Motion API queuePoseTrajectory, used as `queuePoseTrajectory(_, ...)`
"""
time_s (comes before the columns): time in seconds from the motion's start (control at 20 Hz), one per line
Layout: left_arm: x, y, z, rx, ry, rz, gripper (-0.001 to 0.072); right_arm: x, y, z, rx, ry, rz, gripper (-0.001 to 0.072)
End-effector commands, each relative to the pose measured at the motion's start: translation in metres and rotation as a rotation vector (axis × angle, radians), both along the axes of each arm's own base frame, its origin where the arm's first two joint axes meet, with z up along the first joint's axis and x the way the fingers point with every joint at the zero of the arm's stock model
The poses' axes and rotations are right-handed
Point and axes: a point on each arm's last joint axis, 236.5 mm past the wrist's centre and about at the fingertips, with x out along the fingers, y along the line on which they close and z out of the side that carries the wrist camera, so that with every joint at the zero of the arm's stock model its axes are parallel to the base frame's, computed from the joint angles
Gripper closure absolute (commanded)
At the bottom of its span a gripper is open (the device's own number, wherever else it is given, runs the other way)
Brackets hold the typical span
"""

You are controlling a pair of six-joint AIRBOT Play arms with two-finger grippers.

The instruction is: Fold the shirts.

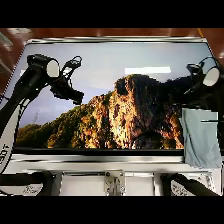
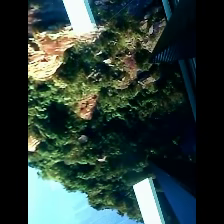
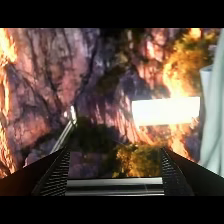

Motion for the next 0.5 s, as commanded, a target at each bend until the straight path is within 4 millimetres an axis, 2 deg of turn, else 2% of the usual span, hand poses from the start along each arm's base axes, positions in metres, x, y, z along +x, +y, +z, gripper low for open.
queuePoseTrajectory(0.0,0.0006,-0.0006,-0.0027,0.02,-0.003,0.0,0.0007,-0.0008,0.0235,-0.0081,-0.02,0.028,0.077,0.0033)
queuePoseTrajectory(0.45,0.0083,-0.0026,-0.0012,0.006,-0.034,0.008,0.0008,-0.0007,0.0229,-0.0081,-0.028,0.028,0.08,0.0033)
